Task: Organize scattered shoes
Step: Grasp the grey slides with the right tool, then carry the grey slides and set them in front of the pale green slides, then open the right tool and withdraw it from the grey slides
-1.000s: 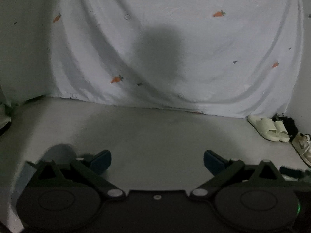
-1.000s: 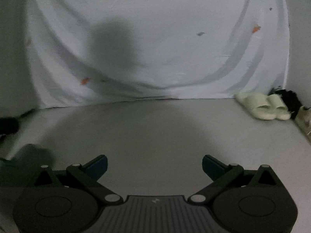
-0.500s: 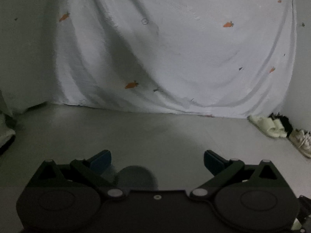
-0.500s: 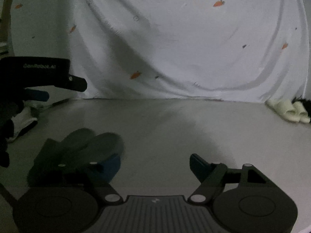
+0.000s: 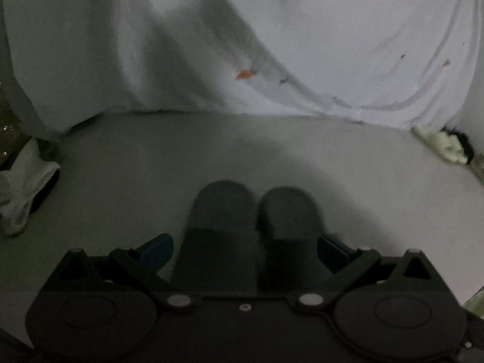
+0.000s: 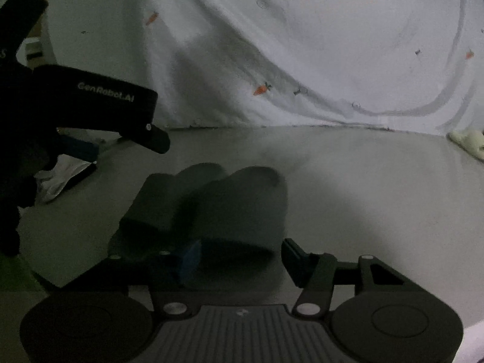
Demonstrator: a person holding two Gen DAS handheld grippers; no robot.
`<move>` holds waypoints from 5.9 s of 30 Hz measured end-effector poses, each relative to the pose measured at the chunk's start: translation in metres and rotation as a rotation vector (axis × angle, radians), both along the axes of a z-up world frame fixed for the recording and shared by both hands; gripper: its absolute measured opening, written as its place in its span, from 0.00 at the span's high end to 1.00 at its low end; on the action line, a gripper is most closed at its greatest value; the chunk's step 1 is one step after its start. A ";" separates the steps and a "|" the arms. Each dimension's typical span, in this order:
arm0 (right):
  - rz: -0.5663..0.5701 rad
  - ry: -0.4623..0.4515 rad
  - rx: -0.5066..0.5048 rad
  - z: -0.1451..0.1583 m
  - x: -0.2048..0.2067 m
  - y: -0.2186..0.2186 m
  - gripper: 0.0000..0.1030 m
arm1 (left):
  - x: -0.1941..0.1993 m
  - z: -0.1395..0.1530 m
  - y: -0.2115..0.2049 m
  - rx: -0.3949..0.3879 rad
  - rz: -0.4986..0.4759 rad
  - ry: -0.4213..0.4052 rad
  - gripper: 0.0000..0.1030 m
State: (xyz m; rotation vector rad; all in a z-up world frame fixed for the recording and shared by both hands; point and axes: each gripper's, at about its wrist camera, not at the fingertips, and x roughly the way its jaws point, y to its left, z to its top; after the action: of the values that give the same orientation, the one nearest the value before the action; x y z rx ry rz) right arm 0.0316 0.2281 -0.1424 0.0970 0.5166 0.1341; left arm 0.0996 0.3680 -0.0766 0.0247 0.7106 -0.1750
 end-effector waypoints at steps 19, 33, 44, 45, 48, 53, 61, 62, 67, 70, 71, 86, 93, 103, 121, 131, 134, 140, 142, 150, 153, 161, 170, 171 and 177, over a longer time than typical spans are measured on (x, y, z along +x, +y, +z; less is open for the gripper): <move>-0.127 0.018 -0.040 -0.032 0.031 0.067 0.34 | 0.036 -0.017 0.059 0.100 -0.025 0.128 0.00; -0.123 -0.041 -0.115 -0.046 0.049 0.088 0.34 | 0.044 -0.021 0.071 0.084 -0.019 0.140 0.00; -0.109 -0.049 -0.203 -0.039 0.056 0.090 0.72 | 0.046 -0.023 0.079 0.078 0.007 0.157 0.00; -0.107 -0.064 -0.215 -0.034 0.056 0.089 0.73 | 0.046 -0.023 0.079 0.082 0.011 0.162 0.00; -0.112 -0.076 -0.209 -0.021 0.059 0.081 0.76 | 0.049 -0.023 0.078 0.078 0.014 0.163 0.00; -0.142 -0.071 -0.195 -0.002 0.066 0.062 0.76 | 0.055 -0.021 0.075 0.050 0.007 0.168 0.00; -0.249 -0.080 -0.229 0.019 0.046 -0.001 0.76 | 0.061 -0.013 0.032 0.038 -0.037 0.165 0.00; -0.257 -0.083 -0.233 0.020 0.043 -0.007 0.76 | 0.060 -0.011 0.025 0.038 -0.044 0.160 0.00; -0.321 -0.106 -0.258 0.034 0.020 -0.069 0.75 | 0.053 0.002 -0.024 0.030 -0.070 0.137 0.00; -0.346 -0.118 -0.257 0.045 0.001 -0.112 0.73 | 0.048 0.011 -0.060 0.019 -0.084 0.126 0.00; -0.350 -0.121 -0.258 0.048 -0.003 -0.121 0.73 | 0.045 0.015 -0.076 0.012 -0.092 0.120 0.00; -0.490 -0.096 -0.272 0.053 -0.096 -0.332 0.73 | -0.005 0.043 -0.304 -0.137 -0.318 0.045 0.00; -0.500 -0.073 -0.271 0.041 -0.079 -0.422 0.72 | 0.029 0.041 -0.405 -0.171 -0.396 -0.012 0.00; -0.428 -0.006 -0.309 0.028 -0.020 -0.553 0.72 | 0.083 0.034 -0.522 -0.220 -0.395 -0.035 0.01; -0.171 -0.004 -0.089 -0.021 0.086 -0.756 0.72 | 0.091 0.035 -0.645 -0.122 -0.130 -0.027 0.00; -0.117 0.048 -0.058 -0.053 0.107 -0.796 0.58 | 0.086 0.037 -0.674 -0.125 -0.084 -0.020 0.00; -0.088 0.045 -0.129 -0.056 0.106 -0.788 0.52 | 0.088 0.037 -0.684 -0.120 -0.086 -0.024 0.00; -0.133 0.090 -0.162 -0.053 0.107 -0.786 0.25 | 0.087 0.039 -0.688 -0.113 -0.071 -0.027 0.00; -0.155 0.117 -0.203 -0.052 0.107 -0.785 0.11 | 0.087 0.039 -0.686 -0.112 -0.061 -0.030 0.00; -0.151 0.172 -0.236 -0.040 0.087 -0.783 0.11 | 0.085 0.040 -0.673 -0.121 -0.025 -0.046 0.00; -0.136 0.096 -0.200 -0.024 0.077 -0.772 0.11 | 0.083 0.042 -0.668 -0.126 -0.017 -0.057 0.00; -0.020 0.035 -0.303 -0.041 0.131 -0.719 0.08 | 0.080 0.043 -0.657 -0.137 0.022 -0.060 0.00; -0.090 0.046 -0.356 -0.045 0.166 -0.711 0.07 | 0.052 0.054 -0.641 -0.136 0.112 -0.121 0.00; -0.072 0.028 -0.377 -0.044 0.168 -0.711 0.07 | 0.046 0.055 -0.638 -0.137 0.132 -0.124 0.00; -0.055 0.003 -0.275 -0.022 0.160 -0.738 0.06 | 0.011 0.063 -0.625 -0.143 0.216 -0.135 0.00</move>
State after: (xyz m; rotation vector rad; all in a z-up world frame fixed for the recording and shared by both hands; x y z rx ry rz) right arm 0.1919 -0.5100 -0.1640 -0.1573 0.5303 0.0078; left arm 0.1108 -0.2575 -0.0141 -0.1754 0.5603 -0.0164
